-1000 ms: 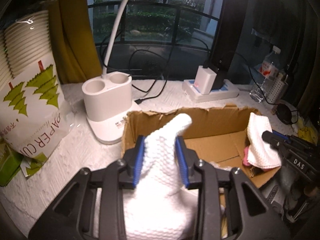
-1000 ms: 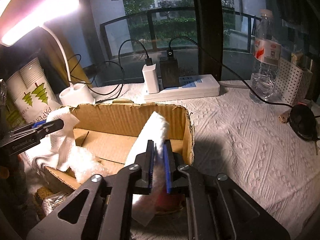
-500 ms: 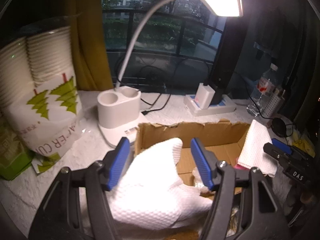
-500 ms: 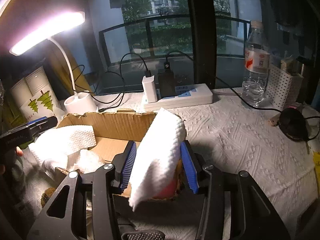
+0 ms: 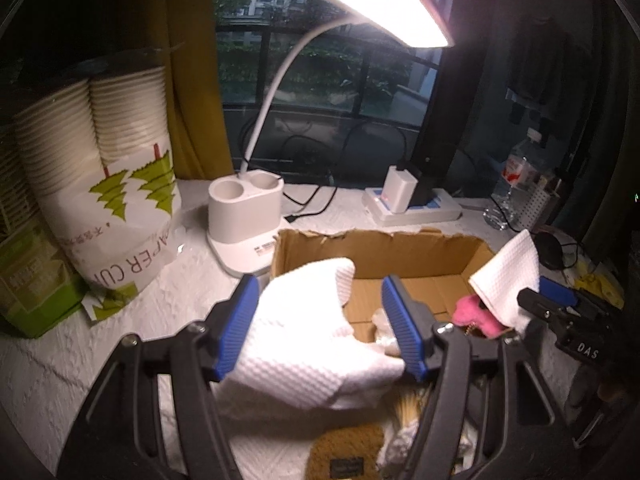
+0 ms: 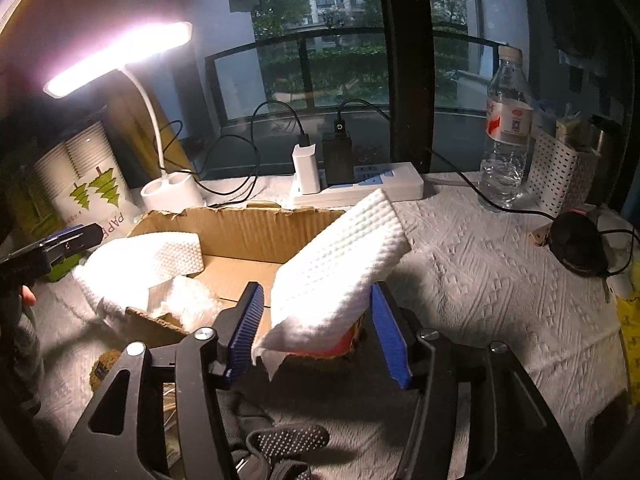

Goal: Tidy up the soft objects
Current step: 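Lower the towel and napkin into the box and open both tools, then grasp the white towel in the box with the left tool while the right tool grasps the white cloth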

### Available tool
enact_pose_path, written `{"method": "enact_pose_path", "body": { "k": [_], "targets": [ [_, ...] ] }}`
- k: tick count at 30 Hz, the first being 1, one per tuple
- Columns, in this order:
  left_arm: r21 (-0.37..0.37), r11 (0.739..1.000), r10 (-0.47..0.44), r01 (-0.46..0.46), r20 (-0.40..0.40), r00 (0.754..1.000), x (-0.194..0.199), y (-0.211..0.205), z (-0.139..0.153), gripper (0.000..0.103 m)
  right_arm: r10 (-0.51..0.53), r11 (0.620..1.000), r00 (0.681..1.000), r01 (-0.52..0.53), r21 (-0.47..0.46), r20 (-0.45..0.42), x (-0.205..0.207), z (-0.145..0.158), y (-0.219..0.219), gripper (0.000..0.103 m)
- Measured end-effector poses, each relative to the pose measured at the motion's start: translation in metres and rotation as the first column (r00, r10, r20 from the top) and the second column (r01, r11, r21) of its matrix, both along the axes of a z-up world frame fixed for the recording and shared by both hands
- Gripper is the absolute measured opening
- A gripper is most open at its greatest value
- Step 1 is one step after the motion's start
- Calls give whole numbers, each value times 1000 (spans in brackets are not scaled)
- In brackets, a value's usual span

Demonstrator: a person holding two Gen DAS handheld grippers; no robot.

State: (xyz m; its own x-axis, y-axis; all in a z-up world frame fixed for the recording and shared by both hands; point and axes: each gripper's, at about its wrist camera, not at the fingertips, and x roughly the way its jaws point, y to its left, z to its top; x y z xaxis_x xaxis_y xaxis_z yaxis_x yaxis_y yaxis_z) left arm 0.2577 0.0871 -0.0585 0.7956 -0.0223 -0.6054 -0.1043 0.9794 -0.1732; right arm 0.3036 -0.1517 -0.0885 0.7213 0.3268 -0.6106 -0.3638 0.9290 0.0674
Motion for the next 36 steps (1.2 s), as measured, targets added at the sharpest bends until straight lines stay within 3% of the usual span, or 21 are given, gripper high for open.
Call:
{"method": "enact_pose_path", "body": {
  "k": [9,23,36],
  "targets": [
    [-2,1000,-6,6,18,1000,-23,-5,8,65,64,995,996,-69,-76,-65,-10,-13,21,70],
    [-1,1000,-5,5,53,999,-61,-1,17,65,31,997,999,-29,-67,22,-46,15,16,71],
    [-13,1000,-5,5,41,999,-75,-4,9,65,32,997,999,-31,-77,20,-55,14,14,71]
  ]
}}
